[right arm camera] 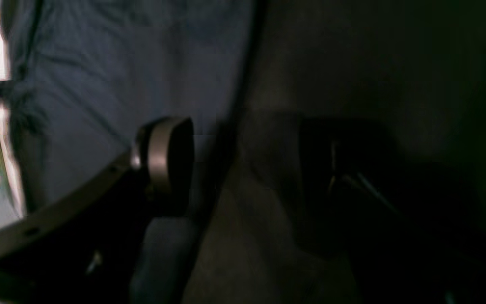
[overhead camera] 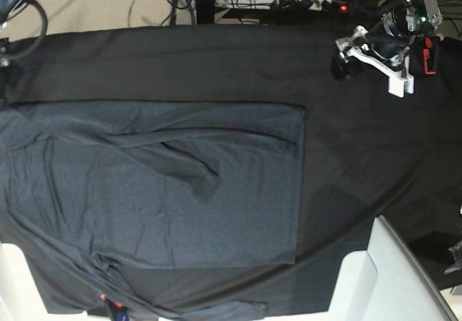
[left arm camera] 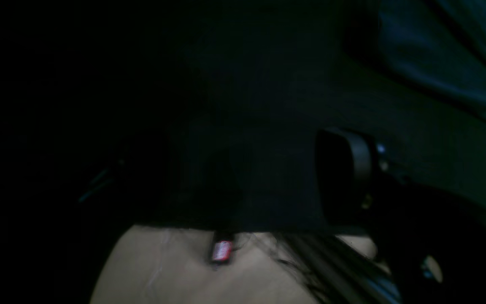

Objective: Fold the T-shirt properly

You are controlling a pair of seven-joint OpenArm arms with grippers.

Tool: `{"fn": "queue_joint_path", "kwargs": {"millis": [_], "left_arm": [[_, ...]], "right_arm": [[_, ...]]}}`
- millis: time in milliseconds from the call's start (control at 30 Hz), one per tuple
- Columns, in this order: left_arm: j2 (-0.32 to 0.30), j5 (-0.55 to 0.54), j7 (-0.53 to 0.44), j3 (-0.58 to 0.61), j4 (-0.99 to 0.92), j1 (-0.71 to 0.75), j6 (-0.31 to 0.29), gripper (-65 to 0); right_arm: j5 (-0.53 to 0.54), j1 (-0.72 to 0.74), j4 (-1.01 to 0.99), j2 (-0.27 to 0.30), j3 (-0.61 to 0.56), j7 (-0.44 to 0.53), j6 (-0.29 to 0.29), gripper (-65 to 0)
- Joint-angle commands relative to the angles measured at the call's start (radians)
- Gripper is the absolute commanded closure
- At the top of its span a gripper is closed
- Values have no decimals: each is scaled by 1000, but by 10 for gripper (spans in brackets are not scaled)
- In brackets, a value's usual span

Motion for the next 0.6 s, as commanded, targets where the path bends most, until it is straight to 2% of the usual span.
{"fn": "queue_joint_path", "kwargs": {"millis": [0,67,233,433,500,567], "left_arm": [[-11,-43,-14,-34,1,3,-25,-508],[-9,-88,-14,-75,-22,1,-51,-485],[-9,-93,-14,-115,-33,6,-54,-410],[-11,-93,-14,-115,-33,7,-54,-398],[-11,-93,-14,-109,-33,7,-54,-403],[-11,-93,-14,-107,-35,4,-54,-405]], "right_arm": [[14,30,-15,35,3,10,29,-375],[14,62,-74,56,3,18,35,-375],[12,125,-206,110,0,78,35,-375],[12,160,-287,144,-2,142,35,-375],[3,165,-304,149,-2,144,38,-342],[-28,172,-305,144,-2,144,40,-254]]}}
